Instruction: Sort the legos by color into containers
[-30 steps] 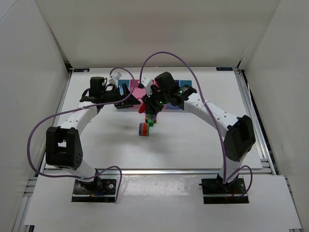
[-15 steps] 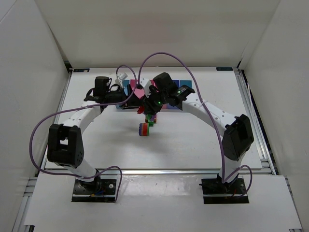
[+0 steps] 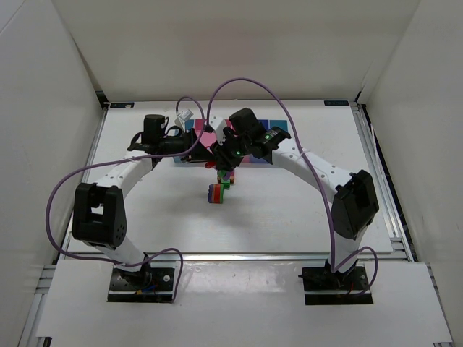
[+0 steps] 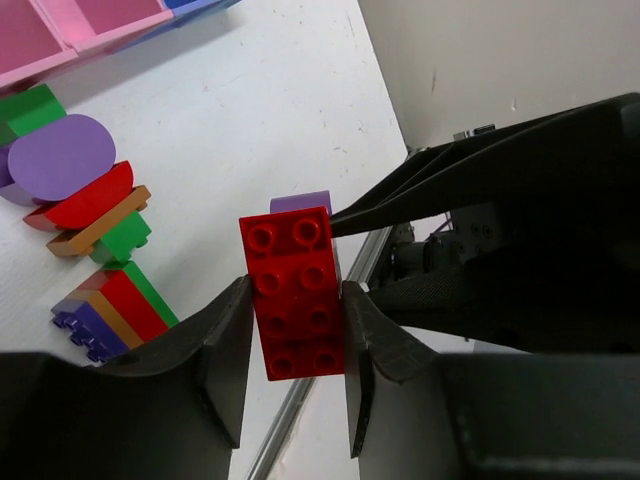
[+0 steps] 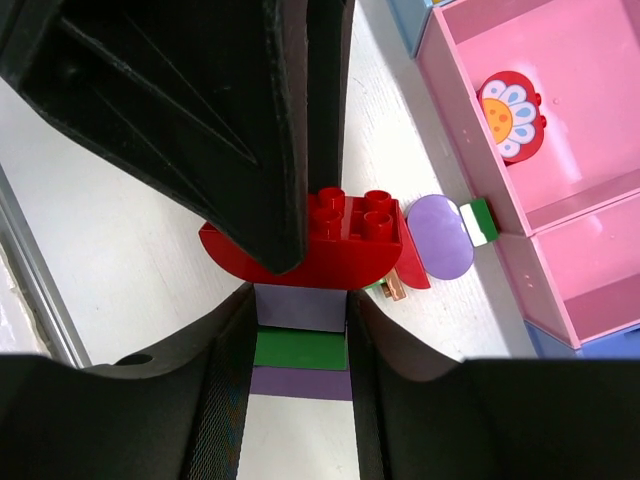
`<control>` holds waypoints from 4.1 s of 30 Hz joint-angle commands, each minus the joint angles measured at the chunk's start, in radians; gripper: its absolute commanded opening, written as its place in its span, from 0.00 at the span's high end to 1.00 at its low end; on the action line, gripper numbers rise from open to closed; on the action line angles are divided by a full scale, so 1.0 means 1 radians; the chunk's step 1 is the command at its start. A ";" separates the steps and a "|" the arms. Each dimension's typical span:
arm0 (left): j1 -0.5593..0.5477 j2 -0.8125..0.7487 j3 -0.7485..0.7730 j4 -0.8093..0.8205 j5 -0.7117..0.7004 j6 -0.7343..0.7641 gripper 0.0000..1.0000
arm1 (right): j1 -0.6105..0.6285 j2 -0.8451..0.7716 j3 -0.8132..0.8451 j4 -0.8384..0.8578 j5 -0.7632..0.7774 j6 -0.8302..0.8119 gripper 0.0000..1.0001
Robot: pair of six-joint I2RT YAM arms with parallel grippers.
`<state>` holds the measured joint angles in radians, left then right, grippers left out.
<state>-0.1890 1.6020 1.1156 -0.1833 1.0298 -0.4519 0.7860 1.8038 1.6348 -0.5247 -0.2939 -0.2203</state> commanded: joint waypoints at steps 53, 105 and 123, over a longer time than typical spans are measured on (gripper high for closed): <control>-0.032 0.190 0.420 -0.229 -0.685 0.243 0.88 | -0.140 -0.153 -0.170 0.054 0.148 -0.025 1.00; 0.123 0.127 0.415 -0.127 -0.212 0.099 0.01 | -0.390 0.278 0.157 0.077 0.125 -0.077 0.38; 0.123 -0.013 0.268 -0.136 -0.261 0.174 0.01 | -0.355 -0.389 -0.445 -0.096 0.055 -0.157 0.38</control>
<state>-0.0673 1.6596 1.3949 -0.3172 0.7807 -0.3054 0.4210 1.4685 1.2850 -0.5282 -0.2115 -0.3557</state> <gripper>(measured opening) 0.995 0.621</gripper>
